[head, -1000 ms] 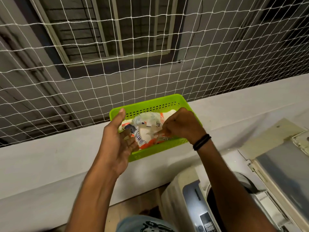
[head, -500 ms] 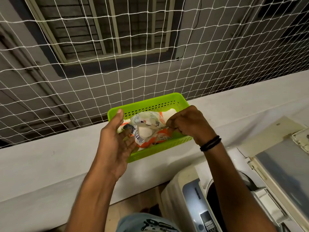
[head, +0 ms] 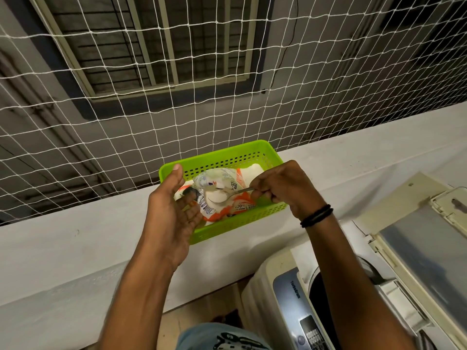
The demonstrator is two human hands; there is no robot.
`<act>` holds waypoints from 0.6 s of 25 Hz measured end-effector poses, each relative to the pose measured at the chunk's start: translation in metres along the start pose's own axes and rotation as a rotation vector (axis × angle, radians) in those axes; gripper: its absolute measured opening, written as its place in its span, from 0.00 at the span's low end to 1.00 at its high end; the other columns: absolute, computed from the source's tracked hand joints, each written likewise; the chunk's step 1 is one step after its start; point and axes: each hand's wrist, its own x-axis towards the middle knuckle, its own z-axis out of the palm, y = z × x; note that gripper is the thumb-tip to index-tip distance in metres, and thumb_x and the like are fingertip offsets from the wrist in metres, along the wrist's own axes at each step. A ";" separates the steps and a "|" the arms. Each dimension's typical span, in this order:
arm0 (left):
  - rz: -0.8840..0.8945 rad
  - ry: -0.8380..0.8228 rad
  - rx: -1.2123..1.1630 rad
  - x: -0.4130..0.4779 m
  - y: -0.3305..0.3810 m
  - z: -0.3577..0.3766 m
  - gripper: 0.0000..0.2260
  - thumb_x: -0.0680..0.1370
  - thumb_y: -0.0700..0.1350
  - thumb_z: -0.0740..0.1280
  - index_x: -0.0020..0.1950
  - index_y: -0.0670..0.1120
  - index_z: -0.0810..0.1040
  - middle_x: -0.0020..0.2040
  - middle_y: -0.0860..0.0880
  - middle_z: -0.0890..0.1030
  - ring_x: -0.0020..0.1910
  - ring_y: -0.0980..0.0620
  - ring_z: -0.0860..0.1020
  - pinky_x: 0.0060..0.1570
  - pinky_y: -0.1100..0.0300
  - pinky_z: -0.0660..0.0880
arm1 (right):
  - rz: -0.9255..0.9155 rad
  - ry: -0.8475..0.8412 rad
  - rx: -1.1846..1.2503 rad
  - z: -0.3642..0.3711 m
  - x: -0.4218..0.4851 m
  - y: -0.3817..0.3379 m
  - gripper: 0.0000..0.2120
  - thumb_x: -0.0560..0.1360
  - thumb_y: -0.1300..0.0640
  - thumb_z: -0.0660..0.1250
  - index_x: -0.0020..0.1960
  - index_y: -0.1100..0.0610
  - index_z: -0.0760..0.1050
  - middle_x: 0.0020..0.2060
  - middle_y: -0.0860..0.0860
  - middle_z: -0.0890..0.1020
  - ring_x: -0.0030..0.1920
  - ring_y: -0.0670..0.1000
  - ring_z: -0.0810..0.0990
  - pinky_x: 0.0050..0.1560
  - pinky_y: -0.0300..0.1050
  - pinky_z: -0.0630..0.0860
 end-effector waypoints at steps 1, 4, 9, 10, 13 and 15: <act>-0.003 0.006 0.003 -0.001 0.000 0.000 0.20 0.74 0.63 0.66 0.60 0.52 0.77 0.52 0.47 0.85 0.49 0.47 0.85 0.53 0.50 0.77 | -0.003 -0.007 0.022 -0.002 0.000 0.000 0.09 0.70 0.68 0.68 0.34 0.62 0.84 0.28 0.56 0.84 0.23 0.46 0.70 0.22 0.35 0.67; 0.004 0.022 -0.003 -0.005 0.002 0.001 0.22 0.75 0.63 0.65 0.63 0.52 0.76 0.58 0.45 0.82 0.55 0.47 0.82 0.57 0.51 0.76 | 0.006 -0.053 0.088 -0.011 -0.005 0.003 0.07 0.71 0.69 0.69 0.38 0.64 0.85 0.28 0.55 0.84 0.23 0.46 0.70 0.21 0.36 0.67; 0.108 0.068 -0.055 -0.015 0.005 0.003 0.22 0.76 0.62 0.65 0.65 0.51 0.77 0.57 0.44 0.80 0.60 0.46 0.80 0.61 0.53 0.75 | 0.029 -0.093 0.237 -0.028 -0.025 0.017 0.09 0.73 0.68 0.70 0.37 0.60 0.86 0.30 0.57 0.85 0.24 0.46 0.69 0.23 0.36 0.67; 0.132 0.072 -0.067 -0.017 0.005 0.004 0.21 0.76 0.61 0.65 0.63 0.51 0.78 0.56 0.44 0.80 0.61 0.46 0.80 0.60 0.54 0.75 | 0.027 -0.090 0.266 -0.031 -0.030 0.020 0.09 0.73 0.68 0.70 0.37 0.60 0.86 0.30 0.58 0.85 0.24 0.46 0.69 0.23 0.36 0.66; 0.192 0.070 -0.067 -0.027 0.004 0.011 0.18 0.76 0.61 0.65 0.59 0.52 0.80 0.54 0.46 0.81 0.63 0.45 0.79 0.59 0.55 0.75 | 0.011 -0.069 0.326 -0.042 -0.047 0.028 0.08 0.73 0.66 0.71 0.38 0.59 0.87 0.31 0.58 0.85 0.25 0.46 0.69 0.24 0.35 0.66; 0.223 0.041 -0.045 -0.034 0.000 0.020 0.19 0.77 0.62 0.64 0.61 0.52 0.80 0.55 0.48 0.81 0.63 0.47 0.79 0.62 0.54 0.74 | -0.002 -0.033 0.375 -0.055 -0.061 0.036 0.07 0.73 0.66 0.71 0.40 0.60 0.87 0.32 0.59 0.85 0.25 0.45 0.70 0.24 0.36 0.66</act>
